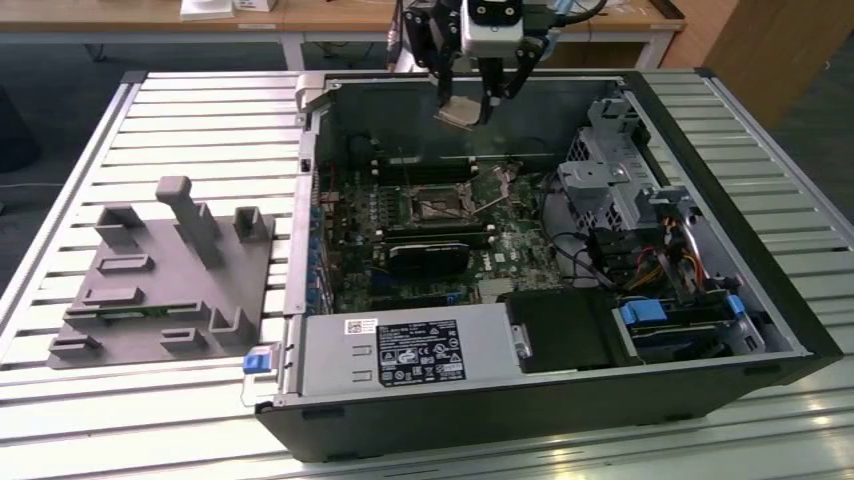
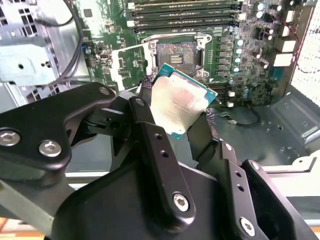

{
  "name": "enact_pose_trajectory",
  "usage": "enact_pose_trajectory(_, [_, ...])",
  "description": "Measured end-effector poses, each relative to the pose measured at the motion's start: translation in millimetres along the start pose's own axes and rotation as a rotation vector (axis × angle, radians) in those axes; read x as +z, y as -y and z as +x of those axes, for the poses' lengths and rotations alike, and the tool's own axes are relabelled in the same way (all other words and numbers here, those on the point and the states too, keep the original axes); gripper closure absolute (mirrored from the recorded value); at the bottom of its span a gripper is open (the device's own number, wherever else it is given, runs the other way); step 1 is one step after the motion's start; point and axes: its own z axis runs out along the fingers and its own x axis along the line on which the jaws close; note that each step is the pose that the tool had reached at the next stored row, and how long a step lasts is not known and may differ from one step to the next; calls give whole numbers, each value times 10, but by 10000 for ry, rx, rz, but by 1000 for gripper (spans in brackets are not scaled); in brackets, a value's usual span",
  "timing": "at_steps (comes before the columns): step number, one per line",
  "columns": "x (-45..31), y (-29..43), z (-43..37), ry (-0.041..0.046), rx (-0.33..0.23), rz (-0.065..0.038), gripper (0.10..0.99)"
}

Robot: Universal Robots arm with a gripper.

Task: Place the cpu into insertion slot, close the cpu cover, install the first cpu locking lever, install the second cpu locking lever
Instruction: 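Place the cpu into insertion slot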

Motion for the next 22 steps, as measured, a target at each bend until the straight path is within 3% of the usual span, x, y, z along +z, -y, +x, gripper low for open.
enact_pose_trajectory(22, [22, 1, 0, 286, 2804, 123, 553])
